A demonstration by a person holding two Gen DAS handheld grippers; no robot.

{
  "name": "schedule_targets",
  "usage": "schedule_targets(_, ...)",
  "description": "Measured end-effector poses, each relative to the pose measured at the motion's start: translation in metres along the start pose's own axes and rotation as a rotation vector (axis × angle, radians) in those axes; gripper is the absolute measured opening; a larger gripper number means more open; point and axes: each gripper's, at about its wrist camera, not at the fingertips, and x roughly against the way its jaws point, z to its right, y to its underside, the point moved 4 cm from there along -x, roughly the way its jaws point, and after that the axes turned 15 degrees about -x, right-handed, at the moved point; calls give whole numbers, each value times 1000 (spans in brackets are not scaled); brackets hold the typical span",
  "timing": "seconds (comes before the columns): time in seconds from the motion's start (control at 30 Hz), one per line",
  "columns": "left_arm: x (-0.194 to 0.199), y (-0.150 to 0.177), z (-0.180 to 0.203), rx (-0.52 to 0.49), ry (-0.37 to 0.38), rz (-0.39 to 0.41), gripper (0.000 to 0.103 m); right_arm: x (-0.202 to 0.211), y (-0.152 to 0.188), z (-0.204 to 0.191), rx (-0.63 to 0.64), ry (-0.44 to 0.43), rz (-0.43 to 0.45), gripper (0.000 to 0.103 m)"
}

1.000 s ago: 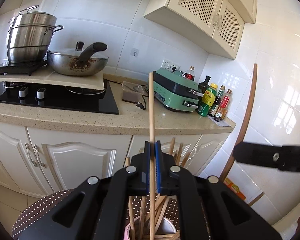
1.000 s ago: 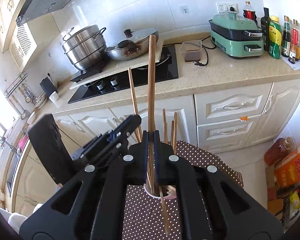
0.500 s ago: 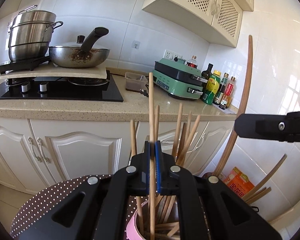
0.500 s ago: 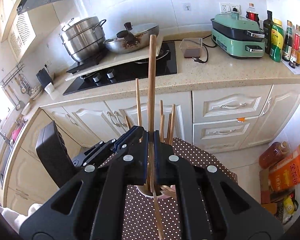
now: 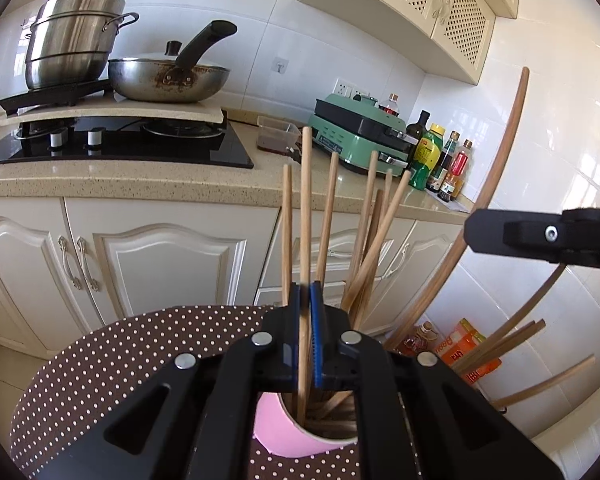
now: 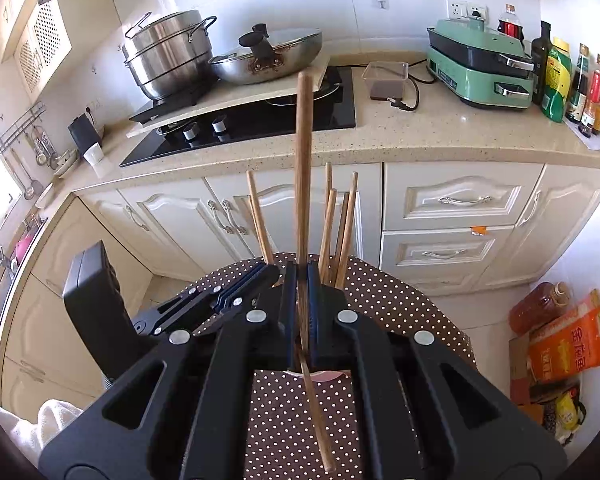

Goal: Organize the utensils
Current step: 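Lower the chopsticks into the pink cup and open both grippers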

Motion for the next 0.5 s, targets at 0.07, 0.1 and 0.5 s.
schedule_targets(0.07, 3, 3, 2, -2, 13, -12, 6, 0, 1, -1, 6, 0, 1, 6)
schedule_targets(0.1, 4, 3, 2, -3, 15, -17, 9, 0, 1, -2, 12, 3, 1, 6)
schedule_targets(0.5, 32, 5, -6, 54, 1, -29, 25, -1, 14, -18, 160, 65, -18, 6)
